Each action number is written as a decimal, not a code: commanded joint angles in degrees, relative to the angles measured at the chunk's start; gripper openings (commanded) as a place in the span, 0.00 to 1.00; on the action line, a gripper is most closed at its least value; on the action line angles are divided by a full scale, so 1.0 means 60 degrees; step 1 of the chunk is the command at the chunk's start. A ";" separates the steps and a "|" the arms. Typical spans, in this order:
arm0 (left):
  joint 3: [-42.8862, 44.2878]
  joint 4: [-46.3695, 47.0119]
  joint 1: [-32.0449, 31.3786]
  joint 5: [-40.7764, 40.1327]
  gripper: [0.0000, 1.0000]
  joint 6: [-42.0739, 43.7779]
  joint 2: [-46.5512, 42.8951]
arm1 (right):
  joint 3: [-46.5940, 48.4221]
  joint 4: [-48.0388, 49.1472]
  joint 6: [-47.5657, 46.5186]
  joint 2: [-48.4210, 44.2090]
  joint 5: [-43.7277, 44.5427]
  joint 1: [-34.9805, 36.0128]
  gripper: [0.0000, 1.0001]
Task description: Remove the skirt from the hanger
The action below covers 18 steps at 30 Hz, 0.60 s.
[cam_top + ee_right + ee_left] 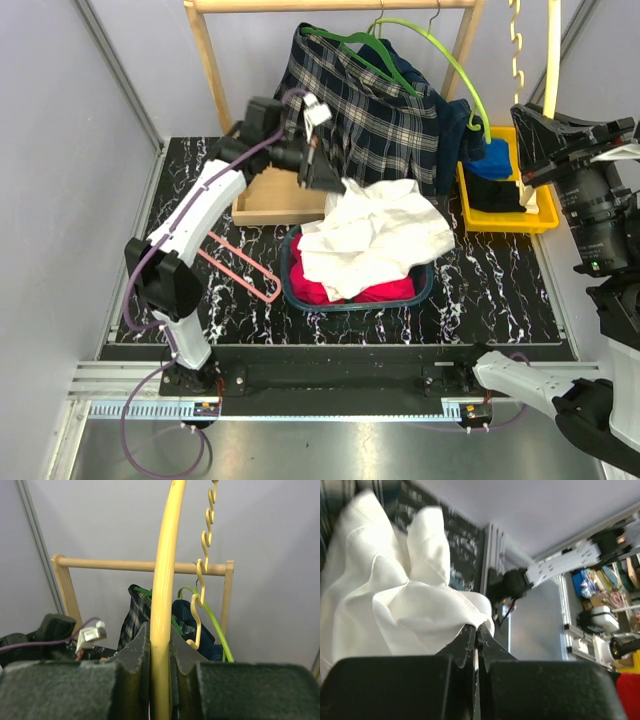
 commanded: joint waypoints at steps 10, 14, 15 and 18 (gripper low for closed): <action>-0.2189 -0.6074 -0.1306 -0.4726 0.00 0.8617 0.0158 | 0.0391 0.0500 0.0311 0.0659 -0.0330 0.0013 0.00; -0.3903 -0.5386 -0.1495 -0.5855 0.64 0.8662 -0.0090 | 0.0421 0.0500 0.0369 0.0733 -0.0461 0.0013 0.00; -0.3979 -0.5240 -0.1525 -0.6074 0.81 0.8474 -0.0323 | 0.0406 0.0486 0.0384 0.0747 -0.0476 0.0013 0.00; -0.3280 -0.4770 -0.1467 -0.6266 0.99 0.8092 -0.1025 | 0.0377 0.0500 0.0428 0.0820 -0.0564 0.0013 0.00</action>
